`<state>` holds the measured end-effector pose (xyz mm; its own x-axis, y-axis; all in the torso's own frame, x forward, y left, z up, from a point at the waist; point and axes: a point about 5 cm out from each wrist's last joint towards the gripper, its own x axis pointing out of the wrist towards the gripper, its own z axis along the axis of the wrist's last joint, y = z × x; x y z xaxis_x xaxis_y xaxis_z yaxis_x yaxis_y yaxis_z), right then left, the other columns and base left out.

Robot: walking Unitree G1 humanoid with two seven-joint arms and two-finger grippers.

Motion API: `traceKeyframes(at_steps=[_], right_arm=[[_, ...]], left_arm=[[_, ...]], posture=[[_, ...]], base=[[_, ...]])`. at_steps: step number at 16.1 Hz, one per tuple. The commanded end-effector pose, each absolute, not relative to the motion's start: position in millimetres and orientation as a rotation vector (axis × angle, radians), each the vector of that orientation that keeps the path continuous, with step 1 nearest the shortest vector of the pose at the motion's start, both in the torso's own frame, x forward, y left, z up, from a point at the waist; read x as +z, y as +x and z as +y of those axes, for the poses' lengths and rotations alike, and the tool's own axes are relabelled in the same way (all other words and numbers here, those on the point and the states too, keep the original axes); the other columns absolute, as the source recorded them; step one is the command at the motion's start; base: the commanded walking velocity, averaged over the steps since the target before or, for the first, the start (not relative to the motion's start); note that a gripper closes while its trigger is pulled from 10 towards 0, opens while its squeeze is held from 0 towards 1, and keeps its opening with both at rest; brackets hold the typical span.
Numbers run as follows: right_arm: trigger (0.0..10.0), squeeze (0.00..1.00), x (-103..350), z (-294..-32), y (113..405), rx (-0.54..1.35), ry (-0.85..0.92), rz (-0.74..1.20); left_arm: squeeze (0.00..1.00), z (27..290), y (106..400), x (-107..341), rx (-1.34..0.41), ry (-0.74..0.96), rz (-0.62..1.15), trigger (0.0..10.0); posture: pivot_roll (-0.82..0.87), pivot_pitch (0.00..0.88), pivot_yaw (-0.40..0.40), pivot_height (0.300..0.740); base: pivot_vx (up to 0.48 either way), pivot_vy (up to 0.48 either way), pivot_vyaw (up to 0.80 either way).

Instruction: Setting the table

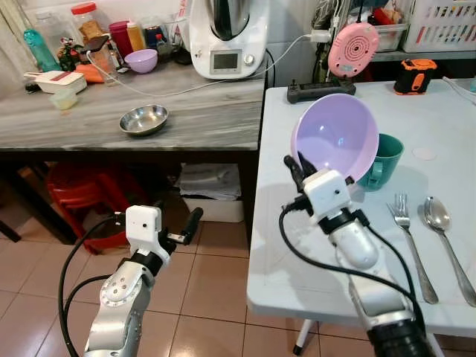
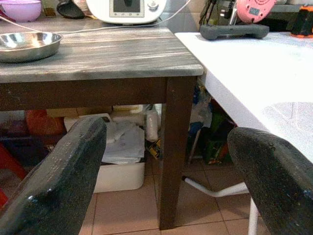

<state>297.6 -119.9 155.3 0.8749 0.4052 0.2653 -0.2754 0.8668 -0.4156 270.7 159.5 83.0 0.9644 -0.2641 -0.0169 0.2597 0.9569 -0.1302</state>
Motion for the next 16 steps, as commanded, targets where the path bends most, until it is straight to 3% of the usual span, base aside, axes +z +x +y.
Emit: traceKeyframes(at_steps=[1, 11, 16], right_arm=[[10.0, 0.00, 158.4, -117.6, 295.5, 0.359, -0.372, -0.363], [10.0, 0.00, 138.4, -120.7, 287.7, 0.298, -0.260, -0.246], [10.0, 0.00, 139.4, -124.3, 285.9, 0.280, -0.260, -0.254]], left_arm=[[0.00, 163.4, 274.0, 84.0, -0.246, -0.132, 0.039, 10.0], [0.00, 160.0, 278.6, 85.1, -0.257, -0.133, 0.029, 10.0], [0.00, 161.4, 280.9, 85.7, -0.262, -0.125, 0.025, 10.0]], posture=[[-0.05, 0.000, 0.126, 0.740], [-0.06, 0.000, 0.126, 0.740], [-0.06, 0.000, 0.134, 0.740]], base=[[0.000, 0.000, -0.80], [0.000, 0.296, -0.75], [0.000, 0.363, 0.00]])
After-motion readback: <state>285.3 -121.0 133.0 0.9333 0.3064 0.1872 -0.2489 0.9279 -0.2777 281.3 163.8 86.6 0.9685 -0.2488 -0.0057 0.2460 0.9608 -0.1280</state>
